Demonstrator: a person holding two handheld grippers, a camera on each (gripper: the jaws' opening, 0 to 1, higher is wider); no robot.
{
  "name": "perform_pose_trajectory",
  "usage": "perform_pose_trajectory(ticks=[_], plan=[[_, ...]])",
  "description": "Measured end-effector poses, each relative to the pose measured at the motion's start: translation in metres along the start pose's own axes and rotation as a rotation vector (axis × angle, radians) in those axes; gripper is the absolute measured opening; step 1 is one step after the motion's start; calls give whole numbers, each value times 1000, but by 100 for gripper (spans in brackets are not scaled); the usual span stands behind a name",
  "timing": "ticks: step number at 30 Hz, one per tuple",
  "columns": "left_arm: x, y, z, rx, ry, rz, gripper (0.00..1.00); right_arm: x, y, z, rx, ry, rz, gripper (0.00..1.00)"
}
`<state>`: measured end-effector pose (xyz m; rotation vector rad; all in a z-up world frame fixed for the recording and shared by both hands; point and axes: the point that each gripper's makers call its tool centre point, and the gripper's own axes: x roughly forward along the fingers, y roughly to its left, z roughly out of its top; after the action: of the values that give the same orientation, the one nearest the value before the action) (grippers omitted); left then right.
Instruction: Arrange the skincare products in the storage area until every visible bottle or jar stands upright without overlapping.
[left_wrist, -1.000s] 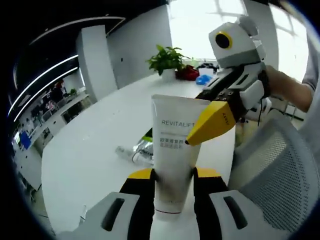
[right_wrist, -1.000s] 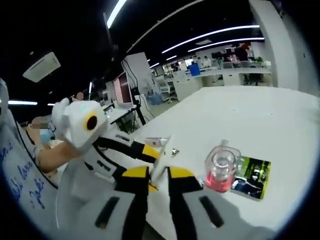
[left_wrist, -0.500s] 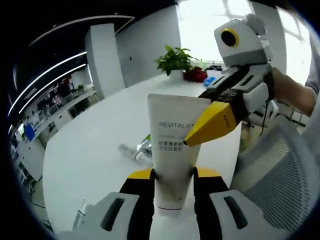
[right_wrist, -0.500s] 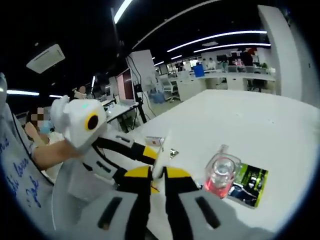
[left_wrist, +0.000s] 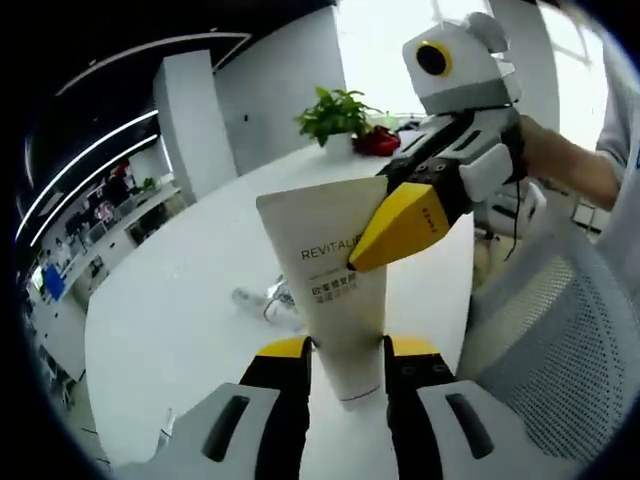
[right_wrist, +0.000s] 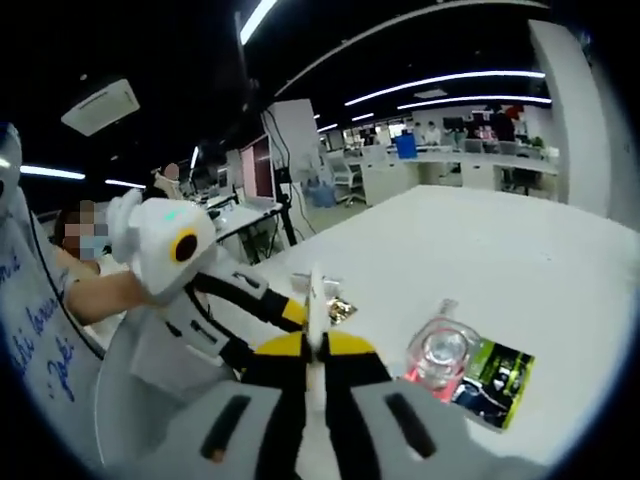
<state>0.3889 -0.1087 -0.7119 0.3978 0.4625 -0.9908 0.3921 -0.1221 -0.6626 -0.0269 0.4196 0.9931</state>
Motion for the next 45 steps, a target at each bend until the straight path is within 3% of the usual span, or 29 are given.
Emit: perform_pose_trajectory(ticks=[3, 9, 10, 11, 13, 15, 18, 31, 45], plan=[[-1, 1, -1, -30, -1, -47, 25, -1, 1, -1, -26, 13, 15, 3], [-3, -3, 1, 26, -20, -149, 27, -3, 13, -7, -149, 70, 93, 3], [-3, -6, 5, 40, -41, -171, 27, -3, 16, -8, -197, 76, 126, 3], [-3, -10, 8, 43, -65, -199, 28, -2, 16, -8, -184, 82, 115, 3], [-3, -13, 8, 43, -55, -218, 27, -2, 16, -11, -257, 117, 145, 3], [-2, -20, 6, 96, -51, -266, 27, -1, 19, -12, -284, 121, 167, 3], [1, -27, 0, 103, -41, -312, 26, -1, 22, -12, -333, 123, 208, 3], [14, -26, -9, 97, -43, -327, 18, -3, 22, -13, -346, 145, 276, 4], [19, -22, -10, 58, -46, -306, 13, 4, 14, -15, -407, 271, 320, 7]])
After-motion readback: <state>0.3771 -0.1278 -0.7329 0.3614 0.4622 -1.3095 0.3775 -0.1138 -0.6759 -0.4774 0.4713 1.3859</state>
